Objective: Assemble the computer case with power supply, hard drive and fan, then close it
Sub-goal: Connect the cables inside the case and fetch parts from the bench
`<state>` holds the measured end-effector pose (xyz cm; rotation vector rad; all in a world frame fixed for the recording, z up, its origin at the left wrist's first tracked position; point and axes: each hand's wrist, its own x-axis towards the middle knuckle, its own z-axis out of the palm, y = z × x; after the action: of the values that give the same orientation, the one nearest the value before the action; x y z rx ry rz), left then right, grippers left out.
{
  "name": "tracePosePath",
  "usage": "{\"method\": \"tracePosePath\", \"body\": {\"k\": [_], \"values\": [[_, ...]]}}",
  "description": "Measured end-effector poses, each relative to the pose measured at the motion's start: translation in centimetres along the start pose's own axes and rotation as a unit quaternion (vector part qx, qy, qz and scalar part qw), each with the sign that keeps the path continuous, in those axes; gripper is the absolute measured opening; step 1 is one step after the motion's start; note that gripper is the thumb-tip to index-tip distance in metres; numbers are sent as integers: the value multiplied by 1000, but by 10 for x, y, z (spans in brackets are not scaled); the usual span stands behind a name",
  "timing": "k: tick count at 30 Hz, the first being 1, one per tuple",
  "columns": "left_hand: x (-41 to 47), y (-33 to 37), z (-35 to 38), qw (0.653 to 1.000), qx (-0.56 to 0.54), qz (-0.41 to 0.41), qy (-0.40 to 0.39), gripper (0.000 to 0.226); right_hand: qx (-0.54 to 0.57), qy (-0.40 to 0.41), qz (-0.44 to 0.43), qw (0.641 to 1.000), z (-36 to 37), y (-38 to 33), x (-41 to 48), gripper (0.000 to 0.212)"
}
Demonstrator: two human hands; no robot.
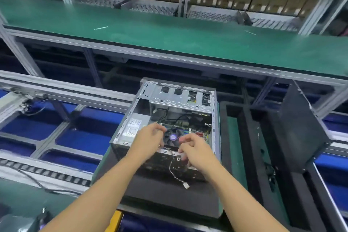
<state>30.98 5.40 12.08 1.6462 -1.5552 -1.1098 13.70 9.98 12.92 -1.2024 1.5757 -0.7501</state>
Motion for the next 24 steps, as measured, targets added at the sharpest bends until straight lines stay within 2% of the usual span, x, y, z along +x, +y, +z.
{"method": "tracePosePath", "body": {"k": [4, 7, 10, 13, 14, 21, 24], "values": [[15, 8, 10, 997, 66, 29, -26, 32, -35, -23, 2, 999, -25, 14, 15, 28], [22, 0, 3, 988, 129, 36, -83, 47, -118, -68, -42, 990, -26, 18, 23, 46], [30, -9, -4, 974, 185, 52, -123, 55, -246, -144, -137, 949, -24, 15, 34, 58], [42, -20, -6, 967, 201, 56, -146, 48, -294, -239, -213, 901, -19, 13, 39, 54], [47, -22, -6, 963, 207, 59, -161, 47, -300, -262, -213, 892, -18, 14, 39, 56], [88, -16, 5, 945, 198, 85, -247, 46, -277, -313, -130, 899, -14, -1, 45, 55], [99, -22, 12, 940, 181, 88, -274, 44, -287, -326, -113, 894, -19, -5, 49, 46]]}}
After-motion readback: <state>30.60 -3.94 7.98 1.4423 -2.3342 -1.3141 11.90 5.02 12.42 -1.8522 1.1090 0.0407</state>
